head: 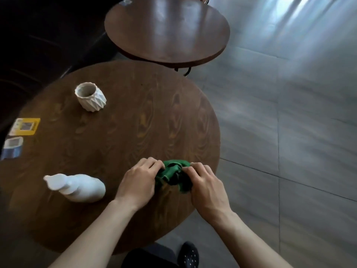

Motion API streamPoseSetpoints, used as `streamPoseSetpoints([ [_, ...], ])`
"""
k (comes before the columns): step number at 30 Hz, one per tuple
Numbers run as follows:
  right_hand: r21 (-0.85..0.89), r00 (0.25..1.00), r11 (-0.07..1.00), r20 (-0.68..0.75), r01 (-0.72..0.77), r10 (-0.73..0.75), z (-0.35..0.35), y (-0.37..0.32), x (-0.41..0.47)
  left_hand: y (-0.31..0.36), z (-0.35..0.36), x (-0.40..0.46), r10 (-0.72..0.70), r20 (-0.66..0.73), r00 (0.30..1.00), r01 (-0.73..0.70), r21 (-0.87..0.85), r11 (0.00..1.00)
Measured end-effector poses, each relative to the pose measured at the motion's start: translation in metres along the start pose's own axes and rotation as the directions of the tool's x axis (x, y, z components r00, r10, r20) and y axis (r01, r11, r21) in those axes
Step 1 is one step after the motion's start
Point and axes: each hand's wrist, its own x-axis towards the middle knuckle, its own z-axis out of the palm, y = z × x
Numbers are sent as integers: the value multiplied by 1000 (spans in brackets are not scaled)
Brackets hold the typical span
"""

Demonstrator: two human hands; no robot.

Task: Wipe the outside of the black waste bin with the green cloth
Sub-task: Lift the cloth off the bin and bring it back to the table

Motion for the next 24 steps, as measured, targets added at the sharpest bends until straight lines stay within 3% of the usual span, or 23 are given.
streamPoseSetpoints([
  [3, 45, 990, 998, 142, -31, 25, 40, 20, 1, -12, 34, -5, -55, 114, 992, 56, -6, 998],
  [9, 113, 993, 994, 119, -10, -3, 83, 26, 7, -18, 72, 3, -44, 93, 995, 41, 38, 998],
  [14, 150, 985, 988, 173, -41, 15, 114, 27, 8, -20, 102, 16, -35, 184, 982, 13, 116, 993],
  [24, -39, 985, 998, 162, -56, 61, 134, 23, 7, -33, 112, 16, -10, 209, 978, -24, 160, 987],
])
